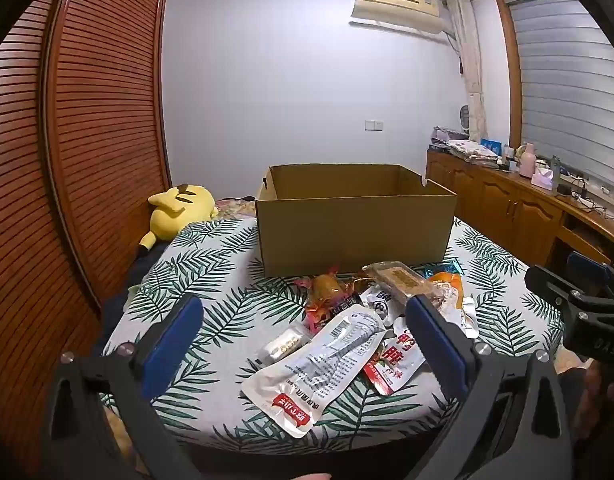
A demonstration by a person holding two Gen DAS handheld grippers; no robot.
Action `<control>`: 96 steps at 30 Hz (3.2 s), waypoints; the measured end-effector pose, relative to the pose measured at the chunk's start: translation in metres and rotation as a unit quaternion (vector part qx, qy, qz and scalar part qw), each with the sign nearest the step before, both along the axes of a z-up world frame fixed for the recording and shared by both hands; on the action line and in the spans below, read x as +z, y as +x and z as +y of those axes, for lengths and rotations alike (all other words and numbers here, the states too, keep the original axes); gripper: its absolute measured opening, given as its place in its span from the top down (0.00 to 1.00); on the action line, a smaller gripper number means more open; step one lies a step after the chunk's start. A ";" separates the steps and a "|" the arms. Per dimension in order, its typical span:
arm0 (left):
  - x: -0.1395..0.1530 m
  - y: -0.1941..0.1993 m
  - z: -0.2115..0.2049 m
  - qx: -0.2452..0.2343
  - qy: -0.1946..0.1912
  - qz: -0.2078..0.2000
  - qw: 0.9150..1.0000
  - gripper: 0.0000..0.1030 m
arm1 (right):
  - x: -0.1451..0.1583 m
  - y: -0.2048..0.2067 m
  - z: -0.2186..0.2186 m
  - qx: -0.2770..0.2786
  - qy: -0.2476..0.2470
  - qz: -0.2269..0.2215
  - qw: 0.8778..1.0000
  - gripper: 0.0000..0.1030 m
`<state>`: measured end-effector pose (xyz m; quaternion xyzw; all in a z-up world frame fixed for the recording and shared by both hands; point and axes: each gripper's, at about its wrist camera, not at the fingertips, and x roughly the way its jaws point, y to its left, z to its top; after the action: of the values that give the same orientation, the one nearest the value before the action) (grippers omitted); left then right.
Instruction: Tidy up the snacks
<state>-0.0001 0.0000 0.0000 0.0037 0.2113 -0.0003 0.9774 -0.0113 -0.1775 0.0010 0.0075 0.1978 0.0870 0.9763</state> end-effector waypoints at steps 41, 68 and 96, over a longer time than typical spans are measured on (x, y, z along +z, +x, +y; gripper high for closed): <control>0.003 -0.001 -0.002 0.000 -0.003 -0.001 1.000 0.01 | -0.001 0.000 0.000 0.000 -0.002 0.003 1.000 0.00; 0.006 -0.001 0.000 -0.001 -0.003 -0.002 1.000 0.01 | 0.000 0.000 0.001 0.000 -0.004 0.002 1.000 0.00; -0.030 0.034 -0.002 -0.040 0.012 0.070 0.997 0.01 | -0.028 0.022 0.001 0.015 -0.021 0.039 0.999 0.00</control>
<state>0.0339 -0.0020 -0.0296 0.0243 0.2784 -0.0373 0.9594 0.0109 -0.1761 -0.0267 -0.0130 0.2375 0.0968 0.9665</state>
